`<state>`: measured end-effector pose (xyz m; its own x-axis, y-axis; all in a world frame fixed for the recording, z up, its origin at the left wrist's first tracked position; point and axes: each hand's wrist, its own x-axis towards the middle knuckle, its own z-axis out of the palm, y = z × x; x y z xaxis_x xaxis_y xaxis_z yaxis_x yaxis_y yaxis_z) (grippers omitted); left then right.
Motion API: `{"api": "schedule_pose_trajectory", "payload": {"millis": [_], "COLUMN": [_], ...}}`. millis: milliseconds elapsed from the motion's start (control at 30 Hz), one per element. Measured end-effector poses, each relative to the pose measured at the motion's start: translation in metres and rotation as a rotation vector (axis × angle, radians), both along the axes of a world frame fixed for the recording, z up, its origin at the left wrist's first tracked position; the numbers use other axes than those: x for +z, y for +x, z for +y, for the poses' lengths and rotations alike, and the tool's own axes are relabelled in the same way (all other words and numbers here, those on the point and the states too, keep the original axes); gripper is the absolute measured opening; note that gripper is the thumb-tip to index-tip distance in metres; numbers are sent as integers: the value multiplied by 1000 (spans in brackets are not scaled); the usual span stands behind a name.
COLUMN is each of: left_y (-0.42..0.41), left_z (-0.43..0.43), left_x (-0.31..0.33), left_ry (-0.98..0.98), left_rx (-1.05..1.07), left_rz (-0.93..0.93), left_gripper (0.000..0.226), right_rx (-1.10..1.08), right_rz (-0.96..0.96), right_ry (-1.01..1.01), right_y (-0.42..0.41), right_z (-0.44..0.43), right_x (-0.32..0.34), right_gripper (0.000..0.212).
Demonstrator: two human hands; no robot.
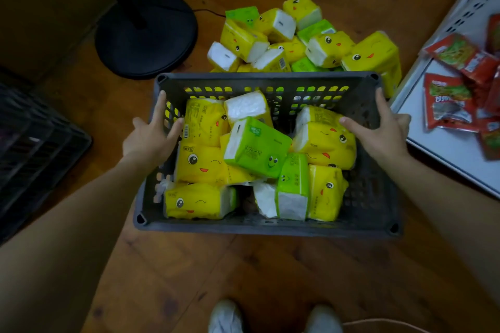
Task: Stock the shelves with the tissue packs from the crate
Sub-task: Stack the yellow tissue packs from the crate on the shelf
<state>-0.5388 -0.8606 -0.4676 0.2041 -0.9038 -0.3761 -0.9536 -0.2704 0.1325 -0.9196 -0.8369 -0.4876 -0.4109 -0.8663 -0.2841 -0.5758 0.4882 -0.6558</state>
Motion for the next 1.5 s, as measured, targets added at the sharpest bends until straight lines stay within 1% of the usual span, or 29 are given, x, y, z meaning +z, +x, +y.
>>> {"api": "schedule_pose_trajectory", "payload": {"millis": [100, 200, 300, 400, 600, 733, 833, 1000, 1133, 1233, 1367, 1500], "left_y": [0, -2, -10, -26, -72, -103, -131, -169, -189, -200, -214, -228], "left_z": [1, -2, -3, 2, 11, 1, -6, -1, -14, -26, -35, -34], "left_x": [6, 15, 28, 43, 75, 79, 65, 35, 13, -9, -32, -47], "left_ry": [53, 73, 19, -86, -95, -72, -74, -128, -134, -151, -77, -51], "left_rx": [3, -24, -75, -162, -319, -330, -421, -696, -797, -799, -697, -644], "left_rz": [-3, -71, -139, -177, -155, -91, -1, 62, 116, 135, 167, 182], "left_gripper": [68, 70, 69, 68, 69, 66, 66, 68, 67, 68, 67, 66], "right_rx": [10, 36, 93, 237, 479, 482, 493, 418, 429, 442, 433, 488], "right_rz": [16, 61, 127, 183, 172, 50, 46, 45, 46, 41, -43, -42], "right_ry": [46, 115, 121, 89, 126, 138, 164, 192, 188, 185, 107, 75], "right_y": [-1, 1, 4, 9, 21, 21, 21, 23, 24, 20, 14, 13], "right_z": [-2, -2, 0, 8, 23, 23, 22, 22, 12, 0, 0, 5], "right_x": [4, 14, 26, 43, 89, 99, 85, 49, 17, -9, -33, -44], "right_gripper": [93, 95, 97, 95, 97, 96, 97, 98, 100, 103, 108, 108]}}
